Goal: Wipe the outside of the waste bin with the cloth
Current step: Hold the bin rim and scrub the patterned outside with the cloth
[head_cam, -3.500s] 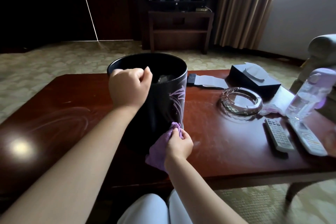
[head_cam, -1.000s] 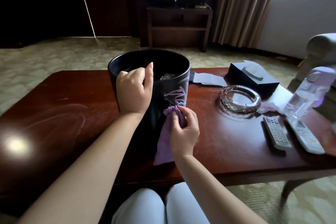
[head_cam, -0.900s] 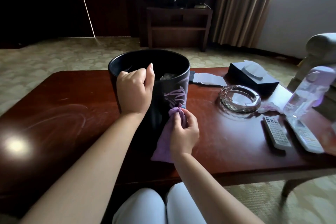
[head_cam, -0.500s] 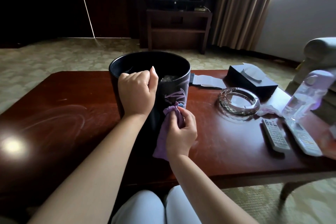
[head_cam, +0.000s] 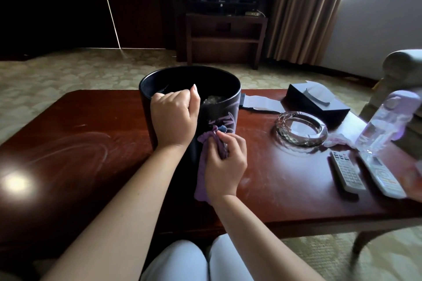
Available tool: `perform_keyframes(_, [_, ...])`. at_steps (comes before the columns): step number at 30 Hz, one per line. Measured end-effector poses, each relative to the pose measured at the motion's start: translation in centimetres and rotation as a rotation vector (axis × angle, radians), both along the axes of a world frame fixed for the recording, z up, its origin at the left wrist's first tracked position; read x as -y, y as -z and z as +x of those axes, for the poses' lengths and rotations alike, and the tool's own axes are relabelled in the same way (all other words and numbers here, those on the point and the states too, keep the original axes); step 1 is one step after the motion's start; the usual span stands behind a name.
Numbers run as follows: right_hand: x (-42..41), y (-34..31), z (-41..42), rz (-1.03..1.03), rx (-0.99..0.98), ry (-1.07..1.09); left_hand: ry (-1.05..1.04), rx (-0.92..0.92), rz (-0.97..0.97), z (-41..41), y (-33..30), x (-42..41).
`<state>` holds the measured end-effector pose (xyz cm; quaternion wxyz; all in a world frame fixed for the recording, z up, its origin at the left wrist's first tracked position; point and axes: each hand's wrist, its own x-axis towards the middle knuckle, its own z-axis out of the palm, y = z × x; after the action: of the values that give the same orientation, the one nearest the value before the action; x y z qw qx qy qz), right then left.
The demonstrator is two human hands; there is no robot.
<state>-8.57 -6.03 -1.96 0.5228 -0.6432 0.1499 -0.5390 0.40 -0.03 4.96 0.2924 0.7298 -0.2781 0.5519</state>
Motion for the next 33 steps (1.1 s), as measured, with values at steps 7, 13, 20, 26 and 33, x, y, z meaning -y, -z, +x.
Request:
perform_keyframes(7, [0.0,0.1,-0.1,-0.047,-0.017,-0.008,-0.017,-0.039,0.011,-0.3,-0.3,-0.1])
perform_keyframes(13, [-0.2,-2.3,0.4,-0.024,0.020,0.009,-0.032,-0.058,0.033,-0.3,-0.9,-0.6])
perform_keyframes(20, [-0.4,-1.5,0.0,-0.050,-0.022,-0.001,0.034,-0.211,-0.080,-0.8,-1.4,-1.0])
perform_keyframes(26, [-0.1,-6.0,0.8,-0.060,0.079,-0.019,0.125,-0.211,-0.115,-1.5,-1.6,-1.1])
perform_keyframes(33, [-0.2,-0.5,-0.3,-0.018,-0.076,-0.018,0.090,-0.215,-0.096,-1.4,-1.4,-0.6])
